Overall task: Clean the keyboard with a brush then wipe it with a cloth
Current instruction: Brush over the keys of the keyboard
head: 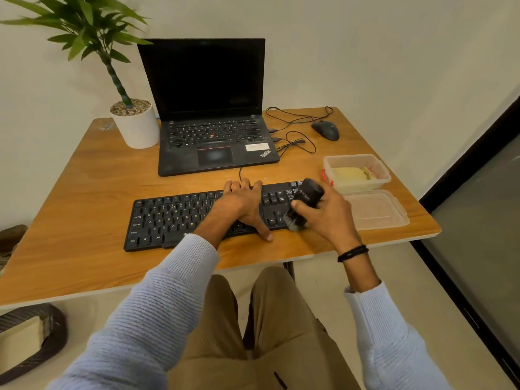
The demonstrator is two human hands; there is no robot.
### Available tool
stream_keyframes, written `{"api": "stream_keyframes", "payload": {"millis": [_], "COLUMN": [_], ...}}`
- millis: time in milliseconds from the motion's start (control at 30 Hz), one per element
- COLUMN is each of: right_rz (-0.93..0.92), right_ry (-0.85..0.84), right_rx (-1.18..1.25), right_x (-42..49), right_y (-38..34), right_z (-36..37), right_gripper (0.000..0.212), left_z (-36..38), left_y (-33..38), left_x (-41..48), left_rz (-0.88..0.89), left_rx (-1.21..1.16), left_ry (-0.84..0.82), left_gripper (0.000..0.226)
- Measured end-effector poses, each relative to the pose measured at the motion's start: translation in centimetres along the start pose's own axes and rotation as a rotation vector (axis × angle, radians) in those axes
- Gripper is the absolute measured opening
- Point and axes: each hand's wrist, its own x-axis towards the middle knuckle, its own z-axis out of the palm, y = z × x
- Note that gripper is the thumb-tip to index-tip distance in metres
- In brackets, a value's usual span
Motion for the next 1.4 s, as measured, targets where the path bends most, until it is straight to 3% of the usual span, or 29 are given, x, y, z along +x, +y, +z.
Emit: {"api": "stream_keyframes", "payload": {"millis": [67,167,333,433,567,733,867,1000,1133,1267,1300,1400], "right_rz": [-0.006,0.016,-0.075,-0.030,-0.121,-0.045,-0.083,-0.013,-0.101,-0.004,-0.007,-0.050], "right_ry": [0.076,0.370,0.164,0.320,0.051,0.287,0.017,0.291,0.037,0.356,0.343,0.054], "right_rx": [-0.068,-0.230,-0.165,-0.138,-0.107,-0.163,-0.063,-0.111,-0.038,-0.097,-0.106,-0.024], "right_x": [-0.3,-0.6,-0.9,-0.7,-1.4,-0.4,-1.0,-0.5,-1.4,-0.2,-0.1,-0.5], "right_y": [0.6,1.1,1.2,1.3,0.8,1.1,1.1,2.0,1.6,2.1,2.1,1.5], "right_z": [0.2,-0.7,-0.8,-1.4,-0.2,-1.5,-0.9,-1.6,-0.3,-1.9,-2.0,-1.5], "right_gripper": [0.061,0.051,0.057,0.046,0.052,0.046,0.057,0.050,0.062,0.045,0.044,0.047], "left_z": [0.0,0.2,0.0,-0.1,-0.1,-0.3,-0.5,-0.4,-0.6,-0.6,-0.6,-0.9], "left_y": [0.3,0.0,0.2,0.4,0.4,0.4,0.6,0.3,0.4,0.2,0.2,0.5], "left_x": [0.2,0.3,0.4,0.3,0.4,0.3,0.5,0.5,0.4,0.5,0.5,0.3], "left_rz": [-0.001,-0.004,-0.014,-0.017,-0.031,-0.029,-0.037,-0.034,-0.032,-0.030,-0.031,-0.034], "left_rx": [0.005,-0.018,-0.022,-0.010,-0.005,0.006,0.015,0.010,0.021,0.009,0.008,0.020], "left_ry": [0.004,0.007,-0.011,-0.020,-0.034,-0.042,-0.056,-0.055,-0.061,-0.059,-0.062,-0.077], "left_gripper": [0.146,0.146,0.145,0.146,0.148,0.147,0.148,0.148,0.149,0.149,0.149,0.149]}}
